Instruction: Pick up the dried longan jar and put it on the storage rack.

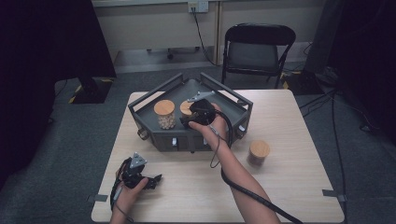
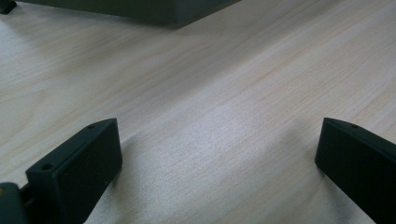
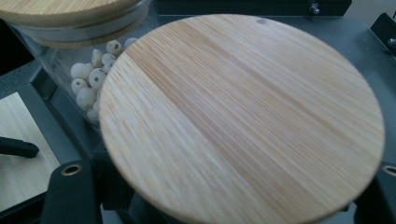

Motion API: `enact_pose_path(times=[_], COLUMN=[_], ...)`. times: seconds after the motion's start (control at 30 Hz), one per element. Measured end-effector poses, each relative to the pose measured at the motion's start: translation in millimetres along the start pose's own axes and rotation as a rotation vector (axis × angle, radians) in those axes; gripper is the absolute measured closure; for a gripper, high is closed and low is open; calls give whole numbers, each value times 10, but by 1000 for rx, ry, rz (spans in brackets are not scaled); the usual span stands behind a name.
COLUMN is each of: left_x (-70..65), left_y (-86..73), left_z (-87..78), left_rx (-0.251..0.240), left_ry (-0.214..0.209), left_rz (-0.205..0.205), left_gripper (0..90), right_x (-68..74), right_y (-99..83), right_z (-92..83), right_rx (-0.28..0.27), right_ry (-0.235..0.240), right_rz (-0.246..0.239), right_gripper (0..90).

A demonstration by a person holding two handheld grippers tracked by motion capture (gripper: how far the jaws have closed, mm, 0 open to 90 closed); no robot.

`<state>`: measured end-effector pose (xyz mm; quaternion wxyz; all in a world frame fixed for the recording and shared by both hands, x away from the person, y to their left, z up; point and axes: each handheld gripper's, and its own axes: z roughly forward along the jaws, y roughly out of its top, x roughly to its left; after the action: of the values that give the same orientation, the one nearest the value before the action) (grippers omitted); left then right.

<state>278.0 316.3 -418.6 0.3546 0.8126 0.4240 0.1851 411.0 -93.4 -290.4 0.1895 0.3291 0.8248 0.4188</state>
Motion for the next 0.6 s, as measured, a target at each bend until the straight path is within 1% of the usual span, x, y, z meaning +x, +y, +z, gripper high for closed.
enact_pose_path(times=[0.07,0.17,0.2,0.3,0.43,0.6], left_x=[0,0,0,0,0,0], left_y=[0,0,0,0,0,0], left_z=[0,0,0,0,0,0], left_rx=[0,0,0,0,0,0], left_ry=[0,0,0,0,0,0], left_rz=[0,0,0,0,0,0], left_gripper=[1,1,1,1,1,1], right_x=[-3,-1,0,-28,-35,-60], right_y=[-4,2,3,5,15,18], right_z=[2,2,-3,-24,-71,-122], right_rx=[-1,6,7,9,8,-1], right_ry=[0,-3,-6,5,2,9], right_rz=[-1,1,5,29,43,63], right_gripper=[202,147,129,86,56,39])
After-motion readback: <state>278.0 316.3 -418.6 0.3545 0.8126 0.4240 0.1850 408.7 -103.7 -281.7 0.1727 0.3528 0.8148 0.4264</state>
